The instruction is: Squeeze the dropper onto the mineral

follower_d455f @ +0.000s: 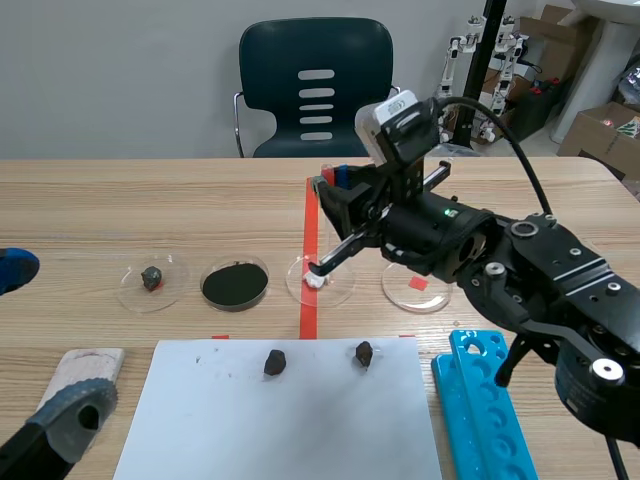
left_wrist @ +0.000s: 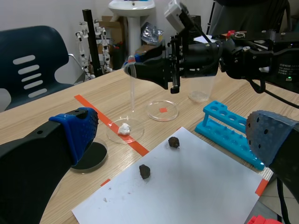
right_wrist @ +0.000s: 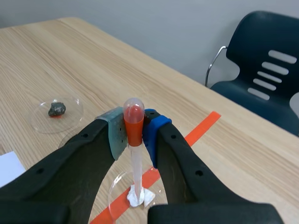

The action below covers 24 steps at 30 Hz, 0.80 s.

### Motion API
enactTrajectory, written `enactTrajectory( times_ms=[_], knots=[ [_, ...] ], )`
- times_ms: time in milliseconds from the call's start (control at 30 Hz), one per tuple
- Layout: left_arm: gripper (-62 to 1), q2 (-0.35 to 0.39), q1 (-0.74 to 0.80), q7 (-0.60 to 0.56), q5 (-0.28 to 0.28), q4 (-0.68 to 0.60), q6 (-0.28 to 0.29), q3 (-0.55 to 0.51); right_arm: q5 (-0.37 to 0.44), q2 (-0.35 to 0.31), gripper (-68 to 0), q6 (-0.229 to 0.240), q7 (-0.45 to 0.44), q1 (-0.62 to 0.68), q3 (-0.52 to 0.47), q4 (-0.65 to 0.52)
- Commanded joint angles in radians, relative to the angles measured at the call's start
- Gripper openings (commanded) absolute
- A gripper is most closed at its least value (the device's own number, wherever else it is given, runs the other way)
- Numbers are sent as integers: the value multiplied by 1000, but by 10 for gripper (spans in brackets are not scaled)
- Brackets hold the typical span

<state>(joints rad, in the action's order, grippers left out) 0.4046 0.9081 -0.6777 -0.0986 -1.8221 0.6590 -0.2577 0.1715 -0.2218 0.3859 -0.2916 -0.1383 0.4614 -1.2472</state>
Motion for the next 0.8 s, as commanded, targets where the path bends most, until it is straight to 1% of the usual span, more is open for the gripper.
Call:
enactTrajectory(
  times_ms=[0, 100, 233, 333, 600, 700, 767],
  knots=[
    [14, -3, 3, -13, -14, -16, 2, -8, 11, -2, -588, 0, -30, -29, -1, 1],
    [14, -3, 3, -13, -14, -16, 2, -8, 10, -2, -588, -3, -42, -33, -1, 11],
    [14, -3, 3, -13, -14, -16, 2, -8, -12, -2, -588, -5, -48, -46, -1, 17],
    [14, -3, 3, -13, -14, -16, 2, -8, -12, -2, -588, -34, -58, -54, -1, 18],
    [14, -3, 3, -13, -14, -16, 2, -8, -15, -2, -588, -34, -74, -64, -1, 36],
    [14, -3, 3, -13, -14, -16, 2, -8, -16, 6, -588, -35, -77, -64, -1, 50],
    [14, -3, 3, -13, -14, -16, 2, -8, -31, 15, -595, -37, -84, -64, -1, 61]
  ],
)
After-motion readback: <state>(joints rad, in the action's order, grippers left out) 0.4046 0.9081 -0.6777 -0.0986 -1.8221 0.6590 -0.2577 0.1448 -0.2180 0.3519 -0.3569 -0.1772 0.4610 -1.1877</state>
